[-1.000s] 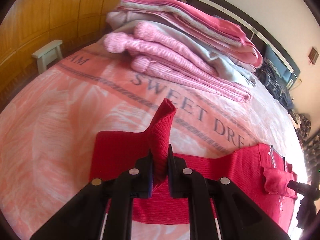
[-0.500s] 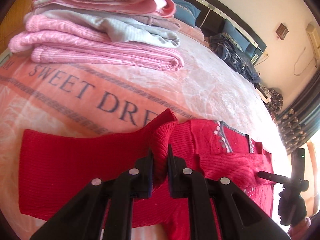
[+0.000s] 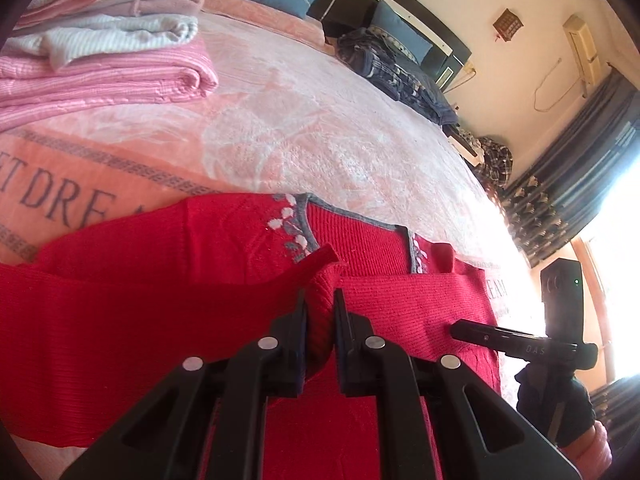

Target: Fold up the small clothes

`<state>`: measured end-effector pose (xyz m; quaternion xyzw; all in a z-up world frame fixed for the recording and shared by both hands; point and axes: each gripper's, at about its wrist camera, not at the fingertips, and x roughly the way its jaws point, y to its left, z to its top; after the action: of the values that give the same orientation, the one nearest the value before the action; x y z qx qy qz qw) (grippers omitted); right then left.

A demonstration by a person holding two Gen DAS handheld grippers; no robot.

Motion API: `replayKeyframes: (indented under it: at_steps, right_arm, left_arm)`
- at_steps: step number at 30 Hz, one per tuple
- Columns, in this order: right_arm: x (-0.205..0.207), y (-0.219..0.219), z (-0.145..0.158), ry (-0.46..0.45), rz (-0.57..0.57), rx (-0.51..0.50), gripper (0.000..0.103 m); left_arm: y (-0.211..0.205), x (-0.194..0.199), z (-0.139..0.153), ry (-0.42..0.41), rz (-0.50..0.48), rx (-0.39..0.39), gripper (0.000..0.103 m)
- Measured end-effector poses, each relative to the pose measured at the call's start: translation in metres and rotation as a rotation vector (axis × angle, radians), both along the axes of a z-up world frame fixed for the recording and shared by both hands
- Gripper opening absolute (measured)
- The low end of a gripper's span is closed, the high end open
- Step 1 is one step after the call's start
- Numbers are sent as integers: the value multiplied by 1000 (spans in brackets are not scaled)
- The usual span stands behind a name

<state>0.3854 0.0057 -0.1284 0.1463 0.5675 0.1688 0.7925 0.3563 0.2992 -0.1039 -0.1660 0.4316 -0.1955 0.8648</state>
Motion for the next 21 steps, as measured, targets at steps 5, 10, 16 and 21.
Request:
replayKeyframes:
  at_steps: [5, 10, 16, 21]
  right_arm:
    - [1, -4, -3, 6, -9, 1, 62]
    - [2, -1, -4, 10, -5, -10, 63]
    - [7, 17, 5, -1, 19, 5, 63]
    - [8, 64, 6, 39, 128, 86, 63]
  left_arm:
    - [-22, 4, -19, 46, -35, 12, 15]
    - [-28, 6, -38, 109, -44, 25, 27]
    - [-9, -8, 1, 67, -14, 32, 65]
    - [44, -13, 30, 5, 112, 157, 84]
